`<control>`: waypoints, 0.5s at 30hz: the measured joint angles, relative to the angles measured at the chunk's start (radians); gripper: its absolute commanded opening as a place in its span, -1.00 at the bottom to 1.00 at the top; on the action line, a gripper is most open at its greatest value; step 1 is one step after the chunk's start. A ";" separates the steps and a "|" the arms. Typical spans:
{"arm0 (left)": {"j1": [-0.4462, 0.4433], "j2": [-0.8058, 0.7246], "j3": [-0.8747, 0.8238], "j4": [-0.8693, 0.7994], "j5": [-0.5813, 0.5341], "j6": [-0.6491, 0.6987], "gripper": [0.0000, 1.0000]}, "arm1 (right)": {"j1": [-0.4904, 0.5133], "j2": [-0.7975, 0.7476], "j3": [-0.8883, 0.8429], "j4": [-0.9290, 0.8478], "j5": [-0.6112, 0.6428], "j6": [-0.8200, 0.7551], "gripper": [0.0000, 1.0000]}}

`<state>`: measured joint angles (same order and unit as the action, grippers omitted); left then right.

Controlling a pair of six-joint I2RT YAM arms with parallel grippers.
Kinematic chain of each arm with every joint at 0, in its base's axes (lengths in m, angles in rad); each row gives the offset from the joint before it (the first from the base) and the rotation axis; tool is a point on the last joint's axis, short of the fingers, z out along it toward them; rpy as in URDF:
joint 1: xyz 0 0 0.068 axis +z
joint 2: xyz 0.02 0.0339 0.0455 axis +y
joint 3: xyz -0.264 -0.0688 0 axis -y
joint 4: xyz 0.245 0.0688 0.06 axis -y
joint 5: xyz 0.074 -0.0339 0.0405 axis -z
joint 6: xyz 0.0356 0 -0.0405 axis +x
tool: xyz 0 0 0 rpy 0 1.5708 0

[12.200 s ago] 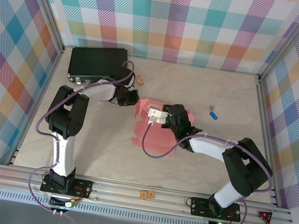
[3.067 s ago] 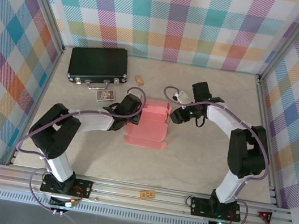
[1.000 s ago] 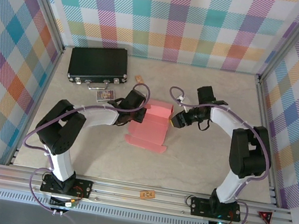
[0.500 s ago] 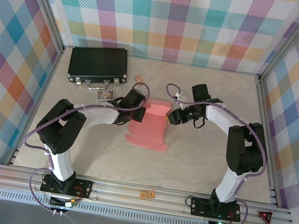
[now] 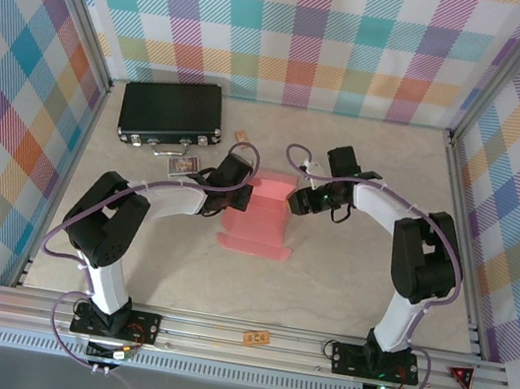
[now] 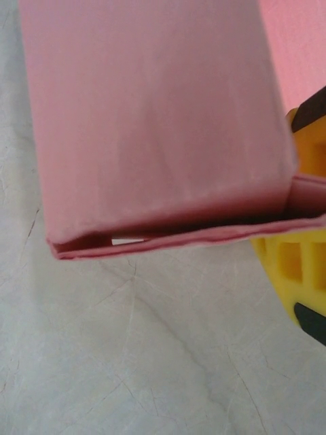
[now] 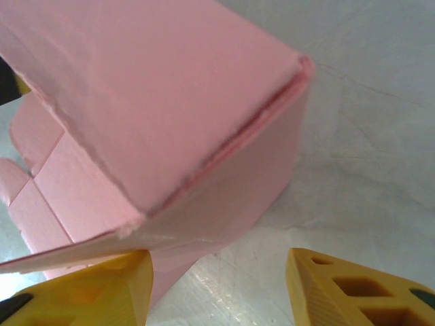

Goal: Fold the paper box

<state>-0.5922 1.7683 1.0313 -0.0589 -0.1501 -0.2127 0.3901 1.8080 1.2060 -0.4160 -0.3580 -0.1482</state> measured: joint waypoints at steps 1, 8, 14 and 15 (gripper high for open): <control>0.000 0.000 0.000 0.000 0.000 0.000 -1.00 | 0.000 -0.016 -0.010 0.001 0.015 0.007 0.17; -0.002 -0.002 0.001 -0.012 0.007 -0.015 -1.00 | -0.005 -0.210 -0.135 0.017 0.121 0.116 0.21; -0.002 -0.034 0.002 -0.074 0.000 -0.069 -1.00 | -0.016 -0.390 -0.302 0.076 0.113 0.259 0.15; -0.003 -0.043 0.002 -0.089 -0.003 -0.084 -1.00 | -0.017 -0.414 -0.332 0.090 0.108 0.282 0.15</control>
<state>-0.5949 1.7248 1.0332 -0.1474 -0.1535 -0.2966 0.3729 1.3945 0.8742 -0.3264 -0.2497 0.1333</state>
